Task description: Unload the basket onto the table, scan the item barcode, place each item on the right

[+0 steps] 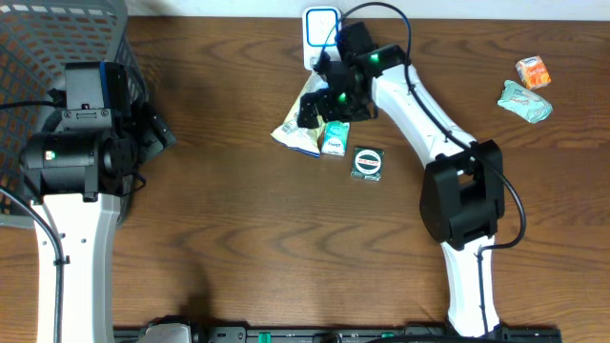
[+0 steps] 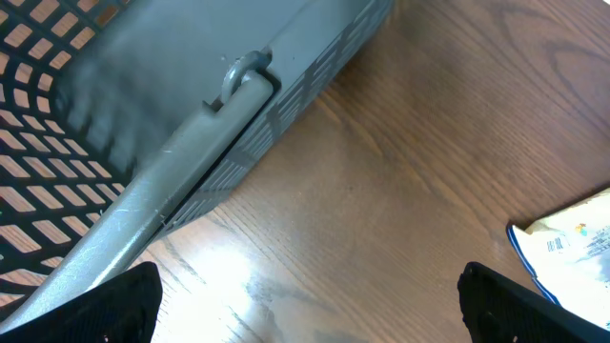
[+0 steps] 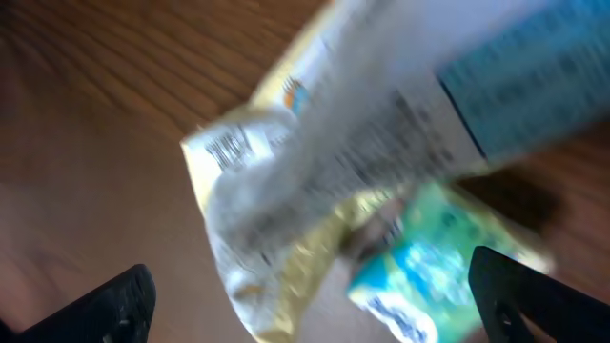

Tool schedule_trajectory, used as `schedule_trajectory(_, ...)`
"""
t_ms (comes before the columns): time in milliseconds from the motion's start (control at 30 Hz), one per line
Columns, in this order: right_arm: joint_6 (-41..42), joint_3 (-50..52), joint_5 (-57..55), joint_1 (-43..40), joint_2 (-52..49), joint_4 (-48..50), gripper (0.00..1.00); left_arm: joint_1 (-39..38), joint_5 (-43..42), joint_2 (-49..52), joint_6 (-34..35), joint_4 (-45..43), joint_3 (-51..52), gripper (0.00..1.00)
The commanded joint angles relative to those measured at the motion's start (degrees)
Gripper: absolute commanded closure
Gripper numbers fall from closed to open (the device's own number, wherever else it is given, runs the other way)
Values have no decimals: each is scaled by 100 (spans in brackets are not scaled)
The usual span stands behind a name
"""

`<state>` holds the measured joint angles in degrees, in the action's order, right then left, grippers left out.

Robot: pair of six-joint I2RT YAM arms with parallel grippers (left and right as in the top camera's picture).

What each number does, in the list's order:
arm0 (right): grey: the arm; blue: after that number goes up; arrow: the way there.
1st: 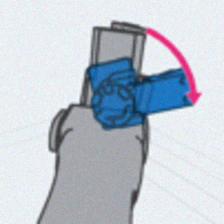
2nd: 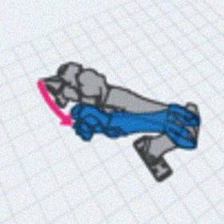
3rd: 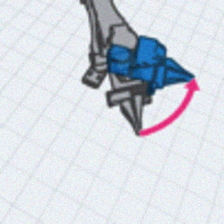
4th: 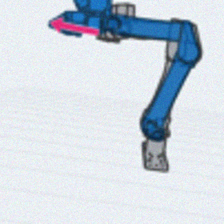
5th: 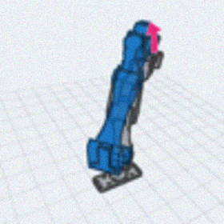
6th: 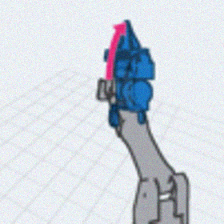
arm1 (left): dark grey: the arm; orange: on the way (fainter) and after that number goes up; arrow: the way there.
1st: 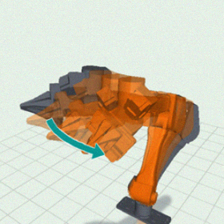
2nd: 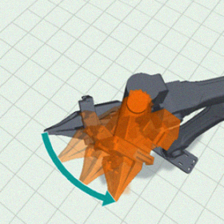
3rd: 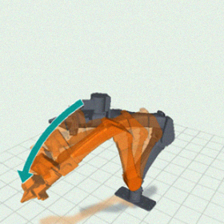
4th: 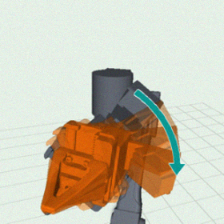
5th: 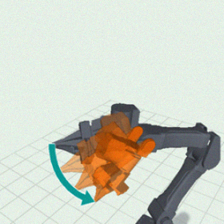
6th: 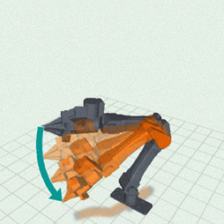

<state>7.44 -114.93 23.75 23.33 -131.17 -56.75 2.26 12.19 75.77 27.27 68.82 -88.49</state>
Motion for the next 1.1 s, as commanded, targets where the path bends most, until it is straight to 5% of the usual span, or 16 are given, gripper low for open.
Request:
schedule_trajectory(0, 87, 42, -116, 120, 55, 267, 1, 46, 72, 22, 90, 15, 17, 2)
schedule_trajectory(633, 160, 42, 258, 157, 55, 61, 1, 46, 72, 22, 90, 15, 17, 2)
schedule_trajectory(733, 227, 39, 260, 157, 55, 11, 22, 46, 72, 22, 90, 15, 17, 2)
schedule_trajectory(1067, 236, -42, 120, -129, 328, -1220, 21, 46, 72, 22, 90, 15, 20, 2)
